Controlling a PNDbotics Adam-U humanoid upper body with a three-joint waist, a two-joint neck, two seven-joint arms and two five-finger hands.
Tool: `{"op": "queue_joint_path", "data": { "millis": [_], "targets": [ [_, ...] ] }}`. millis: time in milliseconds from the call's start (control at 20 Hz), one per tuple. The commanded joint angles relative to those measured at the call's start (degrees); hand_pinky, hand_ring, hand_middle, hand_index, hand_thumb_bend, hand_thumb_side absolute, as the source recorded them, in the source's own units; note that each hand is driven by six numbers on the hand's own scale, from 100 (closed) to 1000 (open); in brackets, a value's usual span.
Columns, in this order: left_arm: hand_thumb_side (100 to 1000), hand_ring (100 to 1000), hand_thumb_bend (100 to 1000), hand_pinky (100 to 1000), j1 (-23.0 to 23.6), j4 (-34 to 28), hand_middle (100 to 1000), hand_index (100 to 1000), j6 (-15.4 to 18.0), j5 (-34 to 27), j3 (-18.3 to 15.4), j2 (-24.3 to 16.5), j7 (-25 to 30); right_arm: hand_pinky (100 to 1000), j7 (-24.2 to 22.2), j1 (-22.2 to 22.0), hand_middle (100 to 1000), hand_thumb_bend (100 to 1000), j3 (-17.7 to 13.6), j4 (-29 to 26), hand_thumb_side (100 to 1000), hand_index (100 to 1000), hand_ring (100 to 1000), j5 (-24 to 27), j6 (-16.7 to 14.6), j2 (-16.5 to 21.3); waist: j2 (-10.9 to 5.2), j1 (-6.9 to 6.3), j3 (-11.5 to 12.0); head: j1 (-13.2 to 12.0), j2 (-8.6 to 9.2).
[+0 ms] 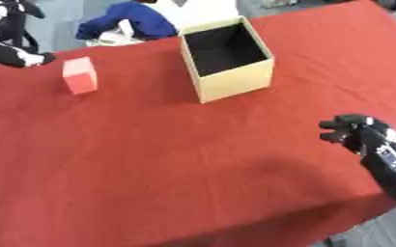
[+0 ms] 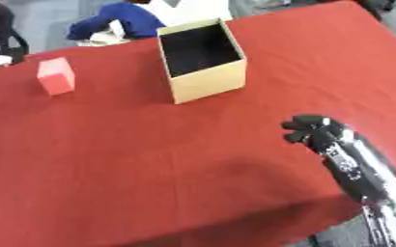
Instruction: Pick up objects on the table and place them in the box.
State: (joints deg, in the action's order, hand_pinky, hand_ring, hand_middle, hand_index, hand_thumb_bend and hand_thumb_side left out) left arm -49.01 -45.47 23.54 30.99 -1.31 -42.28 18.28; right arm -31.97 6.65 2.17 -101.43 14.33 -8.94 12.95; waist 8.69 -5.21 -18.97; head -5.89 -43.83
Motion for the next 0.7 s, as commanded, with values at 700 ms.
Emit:
{"op": "queue_joint_path", "data": {
  "millis": [700],
  "targets": [
    [313,1000,552,952,-1.89,3.67,834,835,-1.11,5.36,-2.24,-2.00,0.41,841,-0.56,1.83,565,100,0.17,-0.87,640,819,874,-0.87,-0.26,0.86,1.22,-0.86,-2.32,-1.13,-0.29]
  ]
}}
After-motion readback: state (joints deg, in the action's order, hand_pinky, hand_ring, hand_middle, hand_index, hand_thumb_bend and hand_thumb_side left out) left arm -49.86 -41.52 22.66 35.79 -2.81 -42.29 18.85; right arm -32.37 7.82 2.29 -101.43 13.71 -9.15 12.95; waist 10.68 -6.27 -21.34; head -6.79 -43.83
